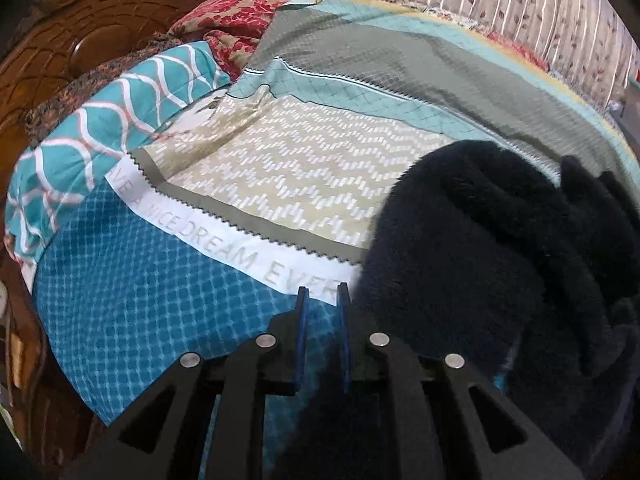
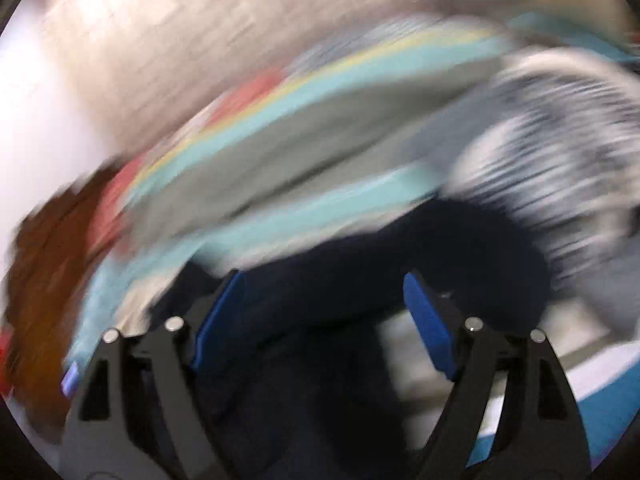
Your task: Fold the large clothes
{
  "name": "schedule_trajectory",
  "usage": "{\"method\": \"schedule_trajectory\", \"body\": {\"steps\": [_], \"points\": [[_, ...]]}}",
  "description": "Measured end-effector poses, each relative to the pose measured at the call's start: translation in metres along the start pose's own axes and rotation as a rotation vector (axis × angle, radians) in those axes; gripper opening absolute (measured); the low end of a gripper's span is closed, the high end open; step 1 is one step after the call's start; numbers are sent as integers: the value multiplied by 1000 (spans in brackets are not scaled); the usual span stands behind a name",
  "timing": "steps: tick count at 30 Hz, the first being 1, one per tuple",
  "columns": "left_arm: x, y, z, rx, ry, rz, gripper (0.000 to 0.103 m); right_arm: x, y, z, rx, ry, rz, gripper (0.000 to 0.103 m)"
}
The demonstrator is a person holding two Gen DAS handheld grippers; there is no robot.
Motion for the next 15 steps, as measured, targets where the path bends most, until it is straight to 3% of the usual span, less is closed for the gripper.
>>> {"method": "schedule_trajectory", "body": {"steps": [3,6,7,8,9,10,11,13,14,15], "points": [[6,6,5,73,29,-37,41,44,56,69,-141,252,-17,86],[23,8,2,155,52,-48,41,73,98,158,-184,469,32,86],[28,8,0,164,53,-49,41,81,109,190,-170,548,48,79],[34,10,-3,179,50,-55,41,81,116,216,-159,603,60,51],[39,12,-7,191,45,-62,41,75,127,249,-139,648,66,43],[45,15,-14,203,37,-69,41,54,139,273,-98,612,50,32],[51,17,-22,215,27,-71,41,15,157,294,-33,493,5,28],[57,15,-34,208,8,-47,41,-45,179,309,81,263,-63,28],[58,13,-39,184,-2,-21,41,-80,187,312,159,128,-67,33],[60,9,-45,149,-17,15,41,-99,190,315,191,67,-43,42]]}}
Point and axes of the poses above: each gripper's, at about its wrist camera, not at the fingertips, and z roughly the way its jaws point, y to its left, x to its underside, the point moved 2 cm from there along z, roughly the way its jaws point, and after that the axes turned 10 degrees about z, right-handed, at the moved point
